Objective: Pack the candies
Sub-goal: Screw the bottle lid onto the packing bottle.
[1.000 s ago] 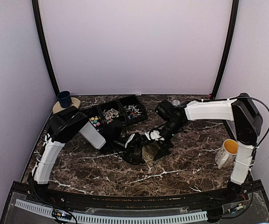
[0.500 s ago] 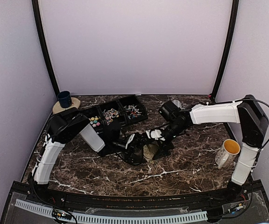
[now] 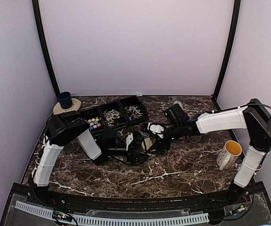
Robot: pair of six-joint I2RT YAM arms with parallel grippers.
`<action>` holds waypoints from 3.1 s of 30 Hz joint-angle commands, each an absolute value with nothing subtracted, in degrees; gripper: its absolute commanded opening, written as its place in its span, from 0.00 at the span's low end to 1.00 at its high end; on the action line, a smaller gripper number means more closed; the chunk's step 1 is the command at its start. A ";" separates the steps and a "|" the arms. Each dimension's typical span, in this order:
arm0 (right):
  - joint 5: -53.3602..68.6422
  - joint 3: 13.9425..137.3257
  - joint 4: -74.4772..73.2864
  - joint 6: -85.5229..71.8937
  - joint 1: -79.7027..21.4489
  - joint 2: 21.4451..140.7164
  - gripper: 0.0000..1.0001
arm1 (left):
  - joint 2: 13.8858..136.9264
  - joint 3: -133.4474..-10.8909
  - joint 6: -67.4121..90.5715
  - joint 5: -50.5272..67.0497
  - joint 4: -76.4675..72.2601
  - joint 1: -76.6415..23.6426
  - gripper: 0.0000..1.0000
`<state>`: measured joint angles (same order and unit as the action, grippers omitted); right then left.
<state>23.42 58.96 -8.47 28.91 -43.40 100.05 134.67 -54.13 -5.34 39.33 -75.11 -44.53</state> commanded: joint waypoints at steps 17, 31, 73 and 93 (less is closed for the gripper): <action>-5.55 61.34 3.61 -1.46 -50.41 106.71 0.87 | 131.69 -54.19 5.93 7.89 -54.86 -48.93 0.78; -2.23 58.99 0.41 -1.98 -50.28 98.63 0.97 | 131.66 -53.85 4.18 7.73 -55.33 -48.87 0.79; 47.43 67.73 -34.12 64.01 -42.30 96.64 0.98 | 131.83 -54.49 -13.79 70.06 -51.81 -44.37 0.80; 50.12 72.81 -38.37 69.60 -45.08 106.98 0.97 | 131.81 -55.70 -16.58 69.52 -47.64 -45.26 0.80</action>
<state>49.54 72.58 -39.22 70.04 -44.38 106.08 130.69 -56.36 -17.74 68.69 -55.00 -44.53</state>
